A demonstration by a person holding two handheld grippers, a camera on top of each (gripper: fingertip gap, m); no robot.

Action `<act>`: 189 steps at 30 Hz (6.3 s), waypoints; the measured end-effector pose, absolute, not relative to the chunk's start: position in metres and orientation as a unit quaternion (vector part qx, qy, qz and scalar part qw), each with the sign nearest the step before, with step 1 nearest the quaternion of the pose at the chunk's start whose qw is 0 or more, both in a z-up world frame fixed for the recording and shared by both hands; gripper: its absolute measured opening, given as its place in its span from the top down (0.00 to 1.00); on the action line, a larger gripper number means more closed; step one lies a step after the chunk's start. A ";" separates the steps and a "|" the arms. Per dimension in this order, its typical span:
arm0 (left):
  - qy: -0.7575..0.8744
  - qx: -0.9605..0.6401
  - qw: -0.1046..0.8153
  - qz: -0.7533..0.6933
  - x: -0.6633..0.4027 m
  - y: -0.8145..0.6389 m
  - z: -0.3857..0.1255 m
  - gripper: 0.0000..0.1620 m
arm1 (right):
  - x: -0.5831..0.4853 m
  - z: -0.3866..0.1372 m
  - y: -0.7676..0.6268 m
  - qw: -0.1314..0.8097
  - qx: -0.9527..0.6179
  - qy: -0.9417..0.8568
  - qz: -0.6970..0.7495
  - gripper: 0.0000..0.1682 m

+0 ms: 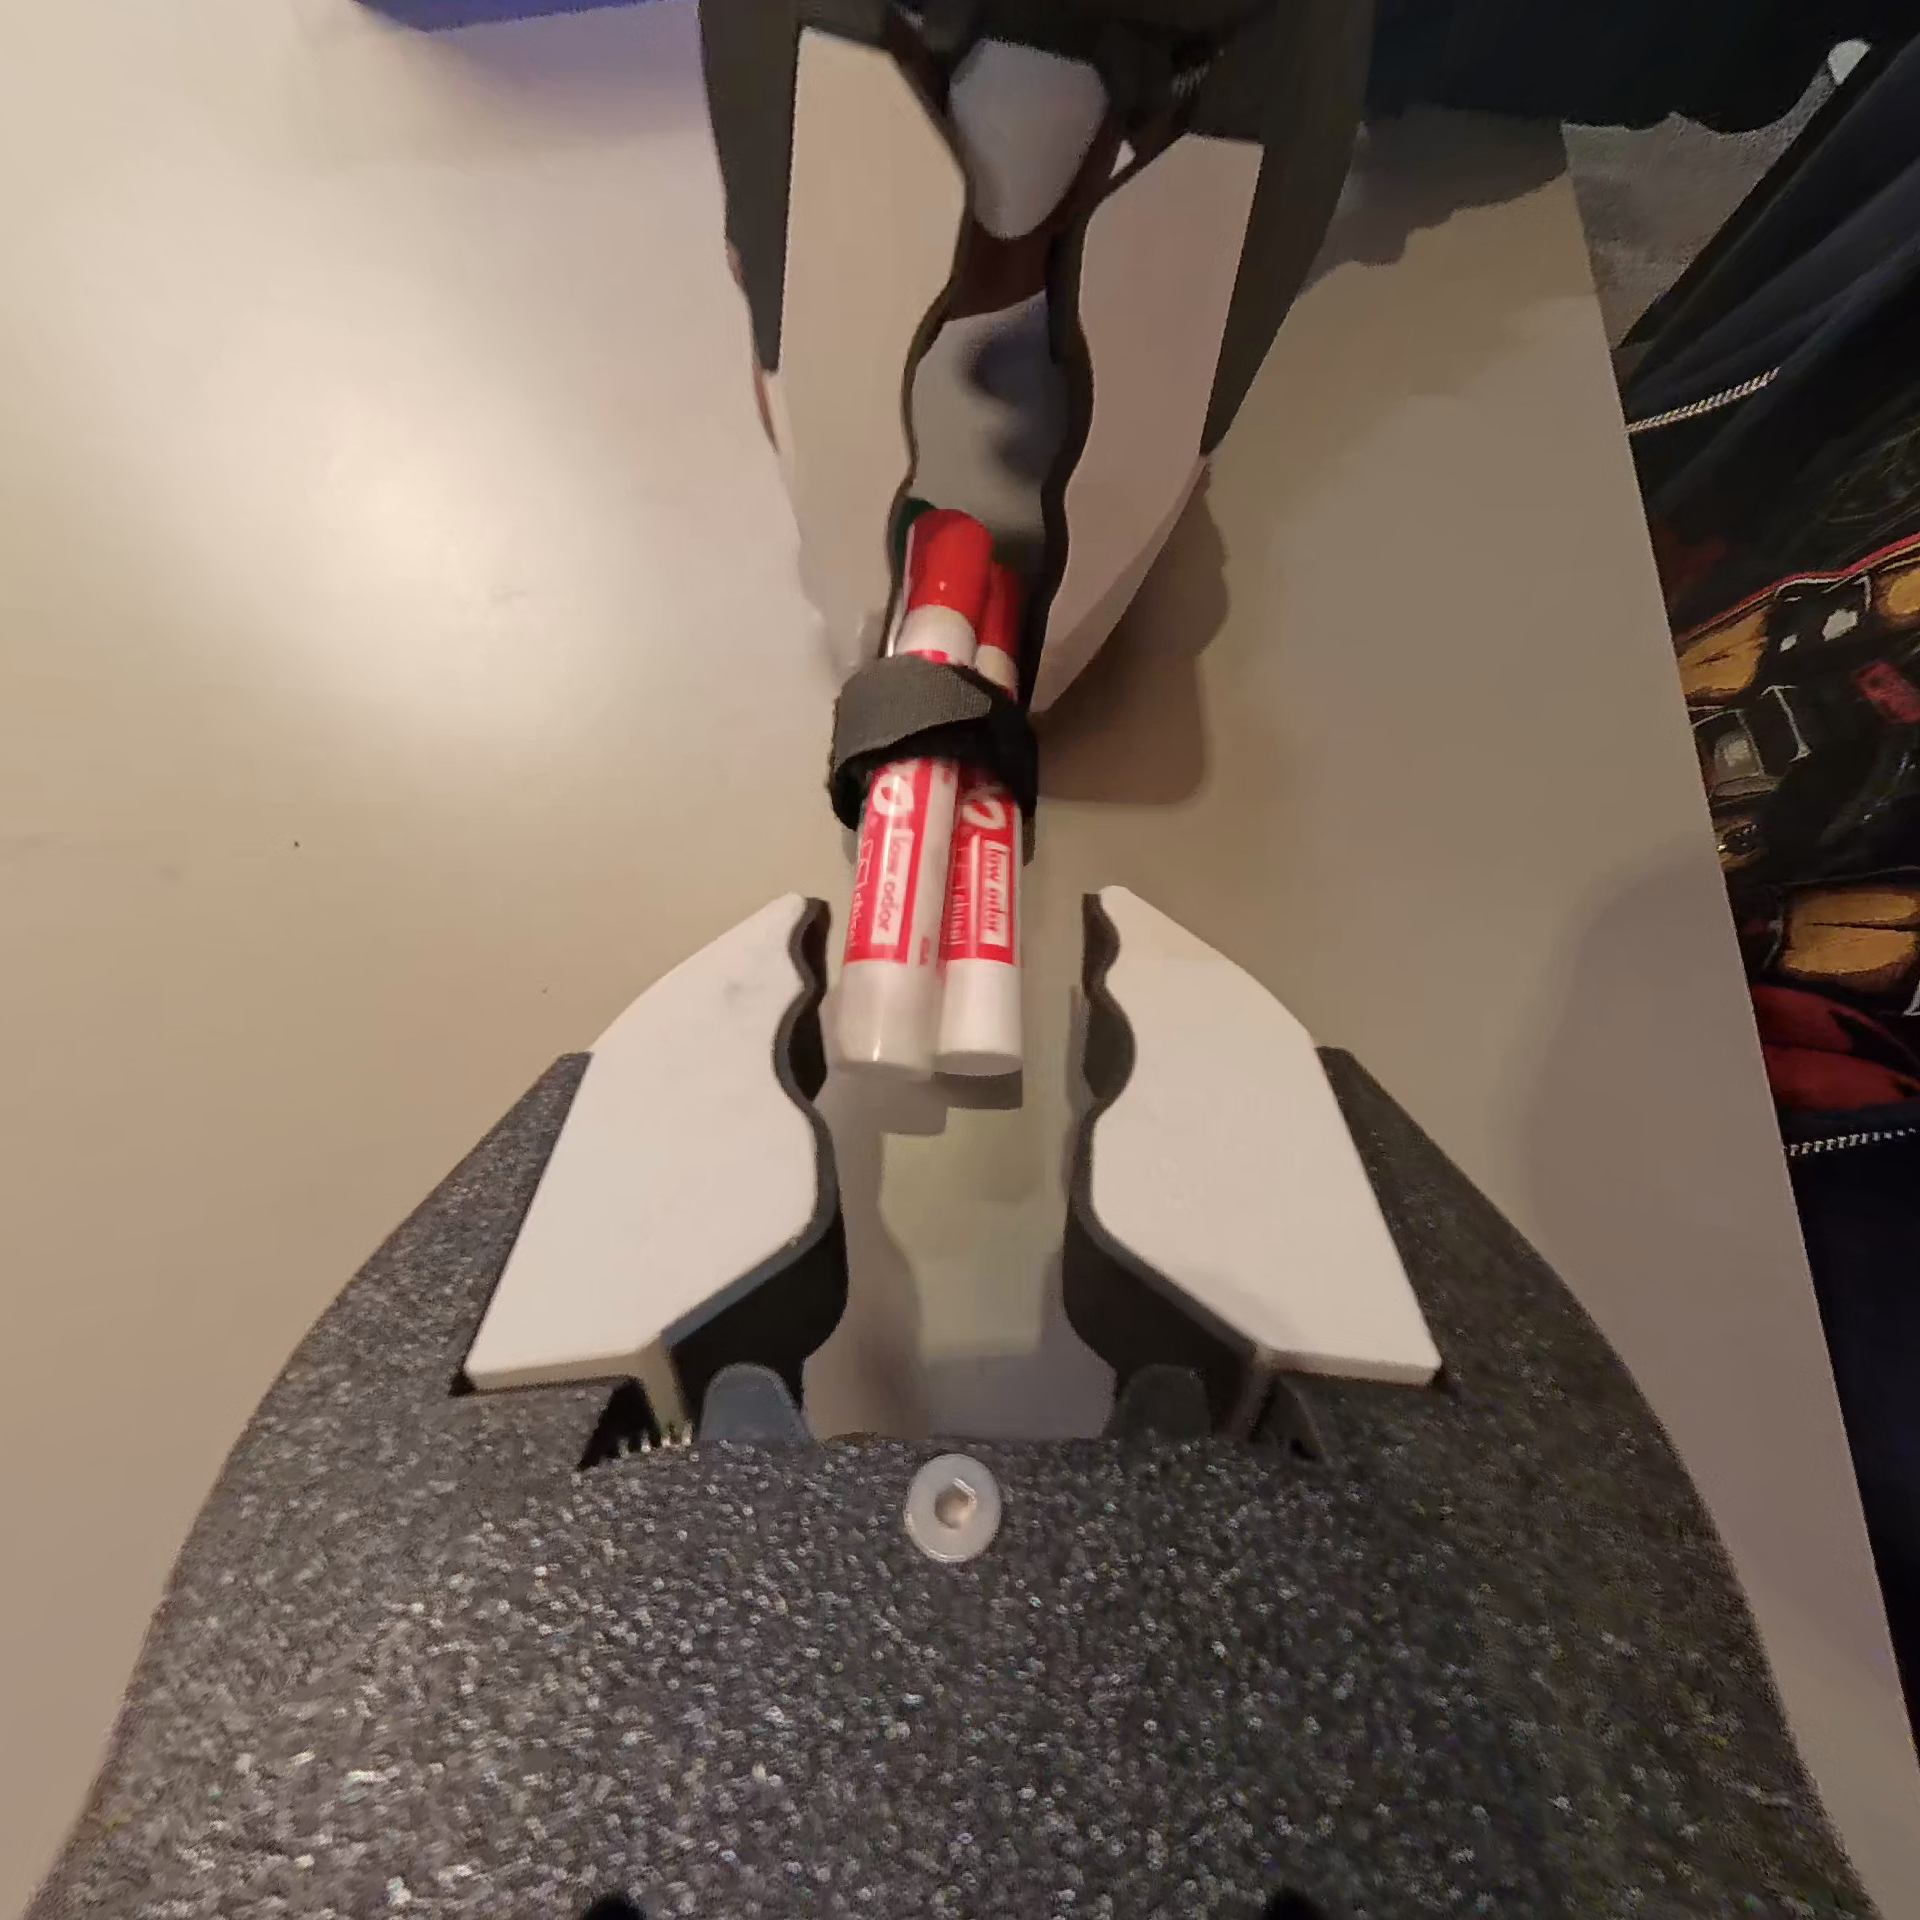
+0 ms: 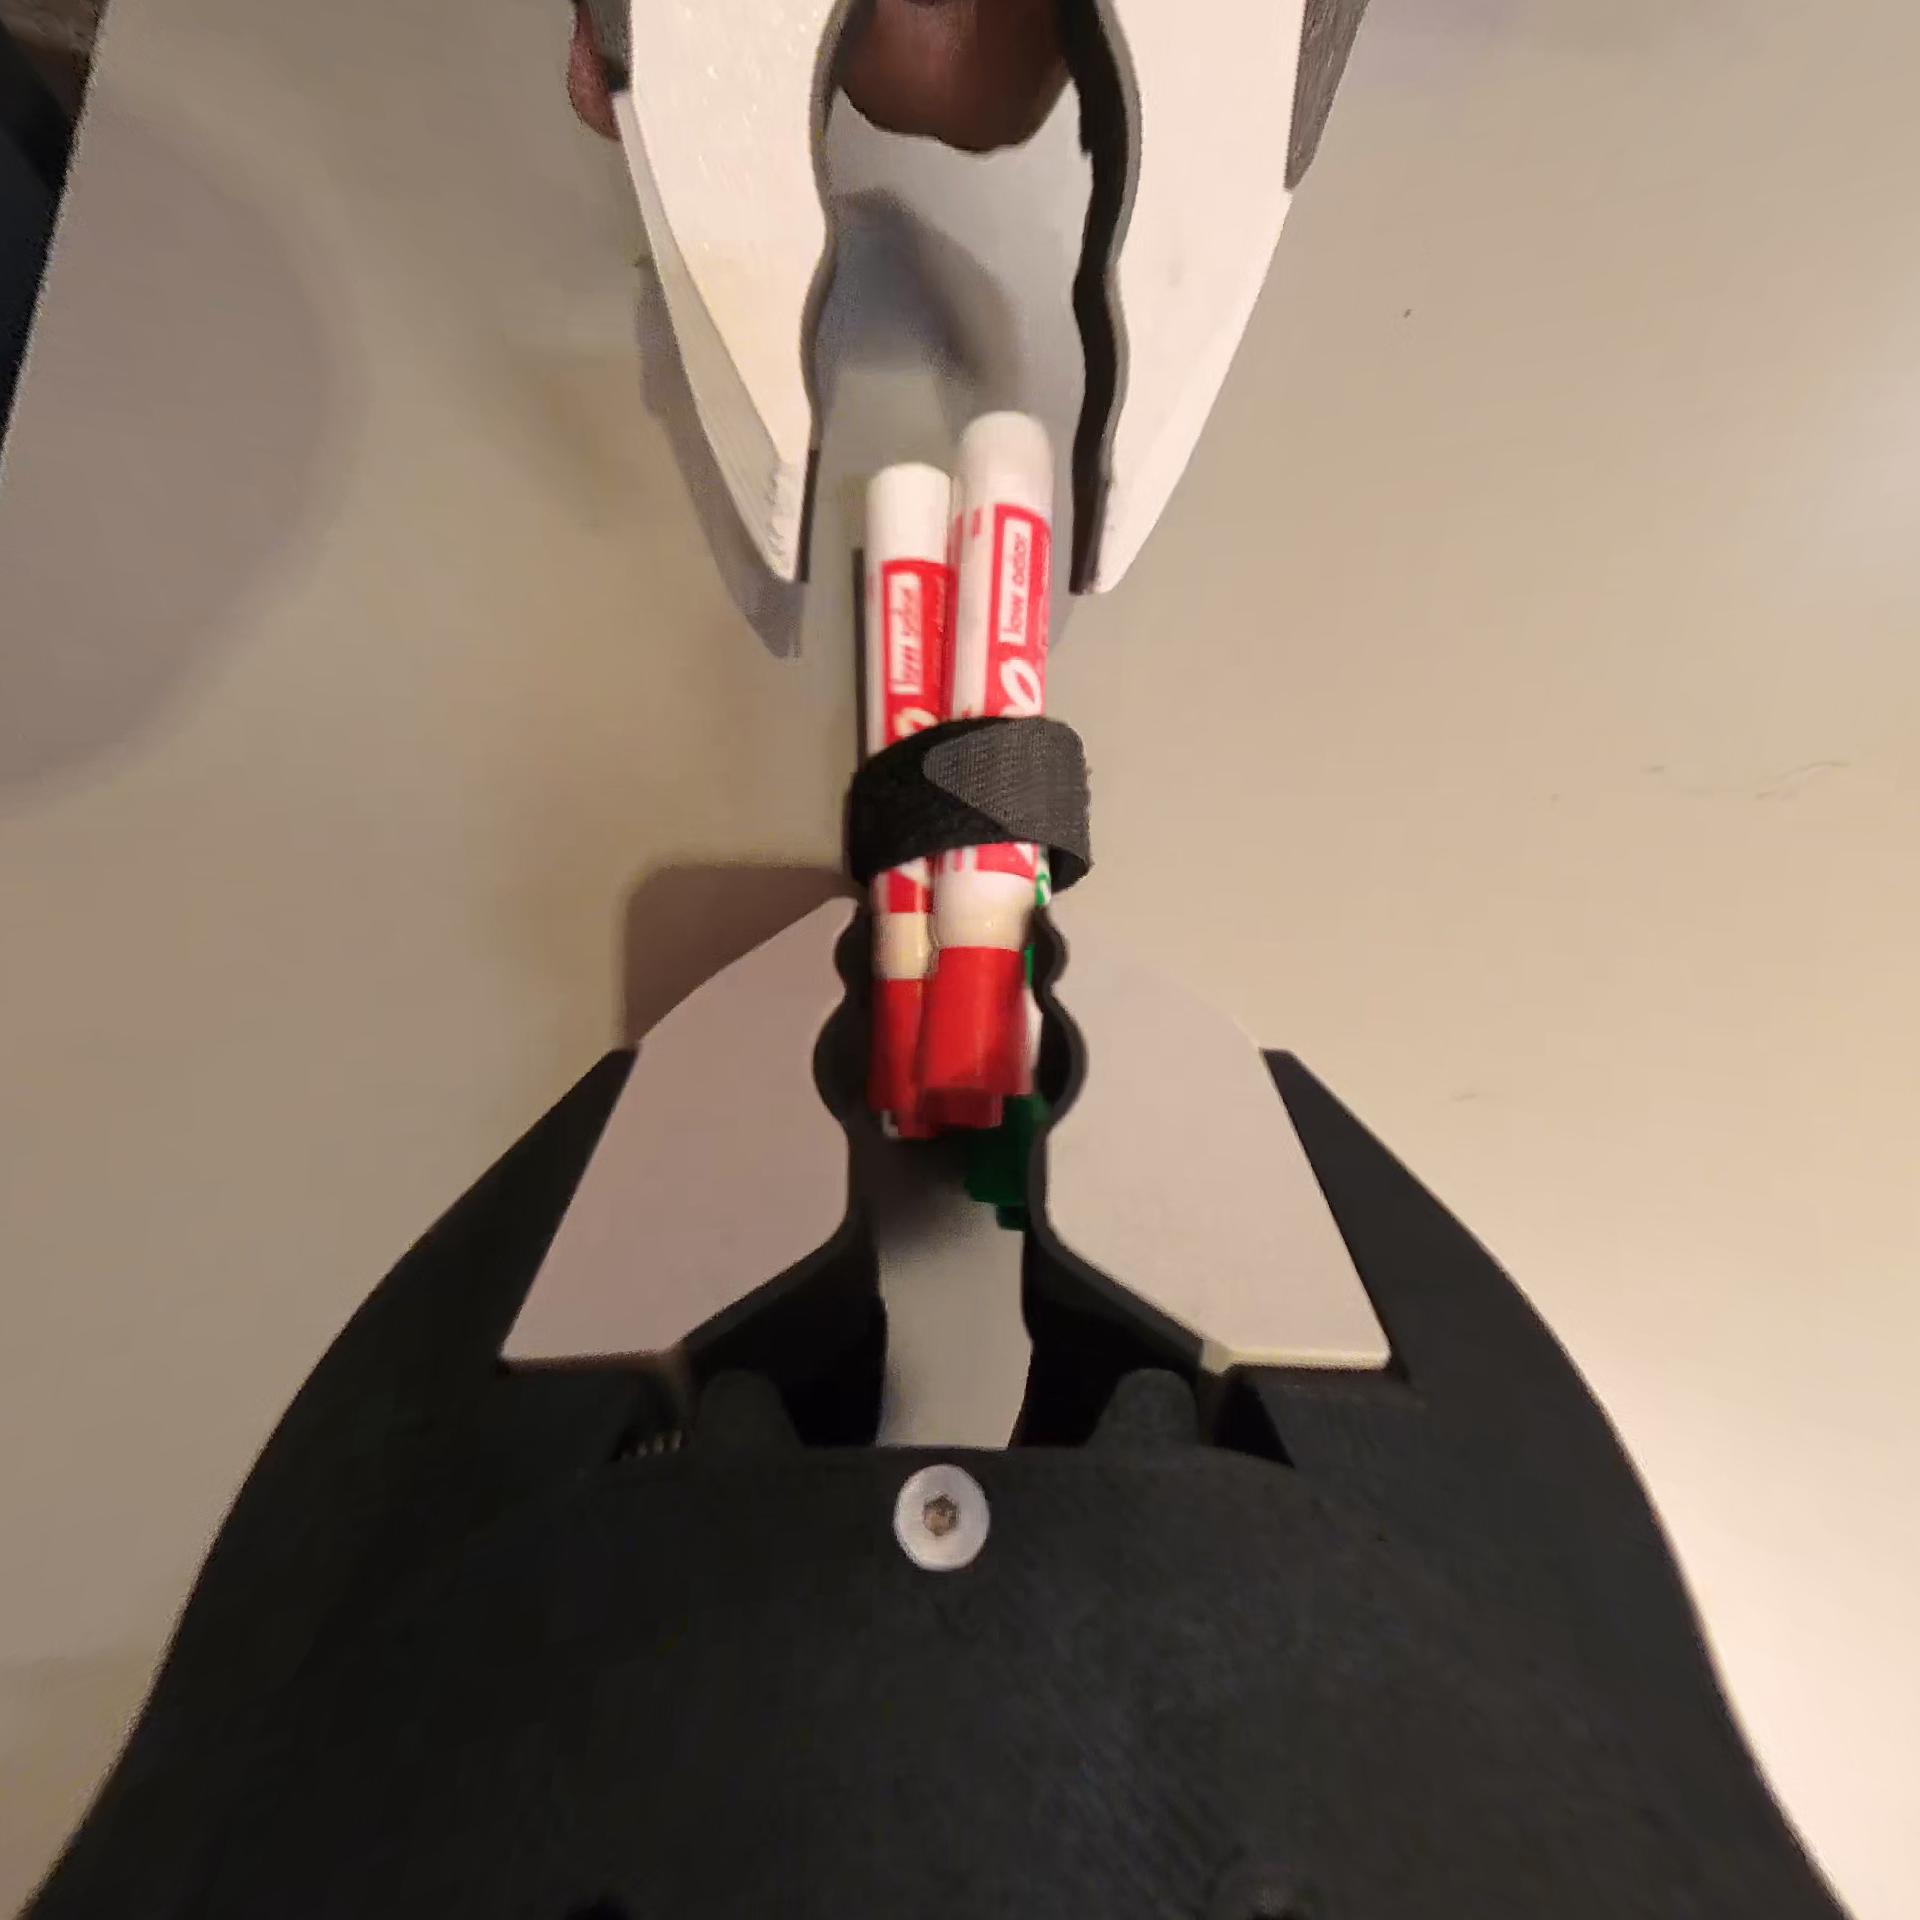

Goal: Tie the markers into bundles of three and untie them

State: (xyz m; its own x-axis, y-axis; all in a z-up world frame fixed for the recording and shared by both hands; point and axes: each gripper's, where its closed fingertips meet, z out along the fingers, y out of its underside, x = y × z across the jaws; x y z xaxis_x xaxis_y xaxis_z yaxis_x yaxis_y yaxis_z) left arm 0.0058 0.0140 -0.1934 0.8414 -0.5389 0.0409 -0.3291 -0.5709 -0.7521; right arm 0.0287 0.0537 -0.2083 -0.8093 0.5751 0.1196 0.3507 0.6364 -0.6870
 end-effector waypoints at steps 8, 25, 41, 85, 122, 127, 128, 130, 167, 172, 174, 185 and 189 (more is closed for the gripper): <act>0.209 -0.890 0.382 -0.134 -0.006 0.008 -0.207 0.63 | 0.026 -0.205 0.056 0.175 -0.268 -0.882 0.346 0.90; 0.248 -0.898 0.352 -0.089 -0.001 0.011 -0.218 0.58 | 0.027 -0.201 0.051 0.168 -0.266 -0.882 0.351 0.90; 0.308 -0.898 0.314 -0.026 0.004 0.014 -0.221 0.75 | 0.027 -0.182 0.040 0.202 -0.245 -0.877 0.361 0.90; 0.320 -0.891 0.320 0.031 -0.009 0.030 -0.213 0.75 | 0.005 -0.164 0.037 0.171 -0.249 -0.851 0.429 0.87; -0.183 -0.775 0.550 -0.254 -0.030 0.050 -0.161 0.40 | -0.020 -0.140 0.071 0.219 -0.393 -0.745 0.492 0.88; -0.288 -0.630 0.602 -0.397 -0.023 0.055 -0.133 0.40 | -0.022 -0.119 0.066 0.237 -0.405 -0.716 0.517 0.88; -0.311 -0.602 0.606 -0.416 -0.023 0.056 -0.131 0.41 | -0.022 -0.116 0.063 0.243 -0.405 -0.714 0.517 0.88; -0.346 -0.547 0.617 -0.448 -0.022 0.058 -0.125 0.43 | -0.021 -0.113 0.055 0.253 -0.402 -0.711 0.519 0.88; -0.428 -0.496 0.631 -0.416 -0.018 0.045 -0.139 0.86 | 0.004 -0.115 0.022 0.374 -0.338 -0.723 0.471 0.99; -0.417 -0.498 0.637 -0.415 -0.017 0.044 -0.136 0.86 | 0.006 -0.121 0.024 0.361 -0.347 -0.732 0.462 0.85; -0.408 -0.504 0.639 -0.414 -0.015 0.045 -0.135 0.86 | 0.006 -0.130 0.026 0.325 -0.367 -0.743 0.456 0.78; -0.269 -0.518 0.674 -0.453 -0.002 0.037 -0.106 0.86 | 0.036 -0.122 0.015 -0.056 -0.412 -0.634 0.652 0.63; -0.224 -0.531 0.670 -0.468 0.007 0.035 -0.100 0.86 | 0.042 -0.133 0.008 -0.109 -0.412 -0.642 0.637 0.62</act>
